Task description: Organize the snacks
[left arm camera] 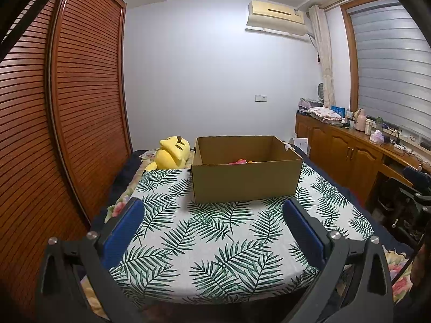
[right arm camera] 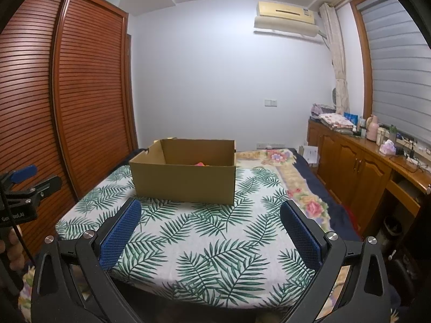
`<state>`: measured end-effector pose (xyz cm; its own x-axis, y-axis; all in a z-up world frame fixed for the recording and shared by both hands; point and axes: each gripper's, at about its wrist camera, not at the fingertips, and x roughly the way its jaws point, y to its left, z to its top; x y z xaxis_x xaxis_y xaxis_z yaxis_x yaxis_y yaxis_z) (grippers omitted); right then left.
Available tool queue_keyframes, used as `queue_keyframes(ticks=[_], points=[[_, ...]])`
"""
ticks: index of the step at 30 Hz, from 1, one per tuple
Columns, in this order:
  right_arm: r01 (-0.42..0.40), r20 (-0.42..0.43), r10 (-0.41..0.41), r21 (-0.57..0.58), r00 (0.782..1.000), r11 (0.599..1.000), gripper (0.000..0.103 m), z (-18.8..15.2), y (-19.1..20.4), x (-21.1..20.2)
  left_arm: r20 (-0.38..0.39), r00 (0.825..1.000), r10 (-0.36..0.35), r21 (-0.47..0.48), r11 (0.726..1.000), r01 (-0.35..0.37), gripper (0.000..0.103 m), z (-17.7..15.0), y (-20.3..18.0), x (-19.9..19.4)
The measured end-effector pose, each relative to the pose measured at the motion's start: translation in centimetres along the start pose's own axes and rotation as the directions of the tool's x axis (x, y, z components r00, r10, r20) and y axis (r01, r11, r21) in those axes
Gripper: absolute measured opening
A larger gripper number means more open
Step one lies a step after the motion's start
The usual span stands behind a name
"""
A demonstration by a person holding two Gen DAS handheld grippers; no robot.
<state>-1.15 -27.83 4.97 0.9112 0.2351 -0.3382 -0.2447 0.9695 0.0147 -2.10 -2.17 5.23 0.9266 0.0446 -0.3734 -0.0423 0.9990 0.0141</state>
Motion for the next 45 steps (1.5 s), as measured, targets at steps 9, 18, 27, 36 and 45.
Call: queue_keyframes(ticks=[9, 18, 27, 36, 45], points=[[0.001, 0.001, -0.001, 0.002, 1.0, 1.0, 0.103, -0.03, -0.01, -0.05, 0.001, 1.0, 0.001, 0.0, 1.0, -0.001, 0.103, 0.06, -0.08, 0.06], [-0.002, 0.0, 0.002, 0.007, 1.0, 1.0, 0.103, -0.07, 0.03, -0.26, 0.002, 1.0, -0.001, 0.0, 1.0, 0.001, 0.103, 0.06, -0.18, 0.01], [0.002, 0.0, -0.002, 0.006, 1.0, 1.0, 0.103, -0.08, -0.02, -0.26, 0.007, 1.0, -0.01, -0.007, 1.0, 0.01, 0.103, 0.22, -0.05, -0.26], [0.002, 0.0, -0.002, 0.007, 1.0, 1.0, 0.103, -0.1, -0.07, -0.27, 0.015, 1.0, -0.009, -0.004, 1.0, 0.009, 0.103, 0.2, -0.07, -0.6], [0.002, -0.001, -0.002, 0.009, 1.0, 1.0, 0.103, -0.15, -0.09, -0.28, 0.009, 1.0, -0.008, -0.004, 1.0, 0.008, 0.103, 0.18, -0.05, -0.53]])
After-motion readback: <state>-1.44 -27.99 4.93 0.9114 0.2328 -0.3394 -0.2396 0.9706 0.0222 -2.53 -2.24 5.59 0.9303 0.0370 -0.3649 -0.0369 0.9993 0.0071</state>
